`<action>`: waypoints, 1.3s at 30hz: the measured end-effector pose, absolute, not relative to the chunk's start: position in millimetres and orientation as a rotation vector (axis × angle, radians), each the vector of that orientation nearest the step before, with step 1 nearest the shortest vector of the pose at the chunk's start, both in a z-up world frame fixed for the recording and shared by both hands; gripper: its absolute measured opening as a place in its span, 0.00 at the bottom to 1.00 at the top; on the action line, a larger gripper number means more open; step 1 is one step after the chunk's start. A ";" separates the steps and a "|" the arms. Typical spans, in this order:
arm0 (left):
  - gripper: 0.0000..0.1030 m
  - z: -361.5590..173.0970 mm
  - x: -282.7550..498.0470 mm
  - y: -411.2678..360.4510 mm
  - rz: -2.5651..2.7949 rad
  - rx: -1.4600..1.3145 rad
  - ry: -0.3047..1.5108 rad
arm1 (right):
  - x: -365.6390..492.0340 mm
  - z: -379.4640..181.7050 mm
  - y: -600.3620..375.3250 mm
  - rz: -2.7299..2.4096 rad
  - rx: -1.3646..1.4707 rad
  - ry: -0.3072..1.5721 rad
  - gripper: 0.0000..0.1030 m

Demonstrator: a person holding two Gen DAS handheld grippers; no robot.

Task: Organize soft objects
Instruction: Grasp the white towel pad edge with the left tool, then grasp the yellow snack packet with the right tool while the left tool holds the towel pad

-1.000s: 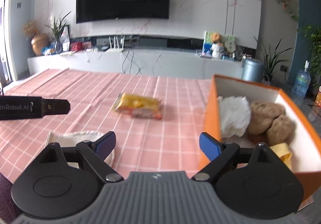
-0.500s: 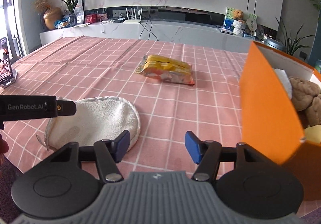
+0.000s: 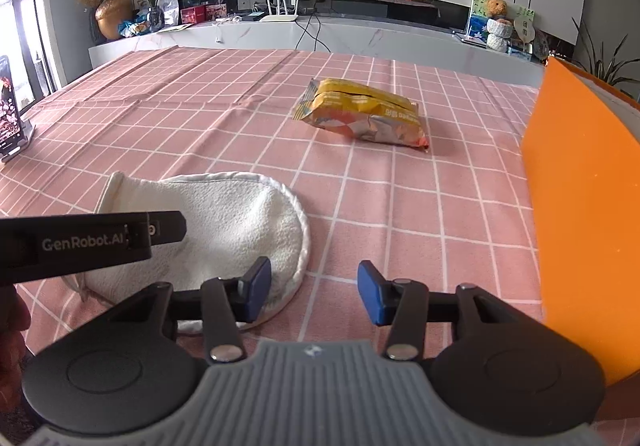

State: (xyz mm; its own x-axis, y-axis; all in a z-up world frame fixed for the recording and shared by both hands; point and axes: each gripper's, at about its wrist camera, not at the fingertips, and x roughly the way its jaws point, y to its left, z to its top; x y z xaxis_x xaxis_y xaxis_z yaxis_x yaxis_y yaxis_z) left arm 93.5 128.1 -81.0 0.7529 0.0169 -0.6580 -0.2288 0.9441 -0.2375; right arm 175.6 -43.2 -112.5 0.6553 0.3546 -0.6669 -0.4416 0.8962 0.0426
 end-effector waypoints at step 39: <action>0.21 -60.9 200.5 175.9 0.145 -0.298 0.620 | 297.3 -97.6 35.6 0.383 -0.285 0.609 0.59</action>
State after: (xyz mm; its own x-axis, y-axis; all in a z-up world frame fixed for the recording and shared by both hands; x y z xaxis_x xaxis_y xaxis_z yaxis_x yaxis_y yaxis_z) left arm 200.5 175.9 -60.9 0.8054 0.0446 -0.5910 -0.2218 0.9474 -0.2308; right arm 297.4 35.6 -97.6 0.7540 0.2631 -0.6019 -0.4279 0.8919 -0.1462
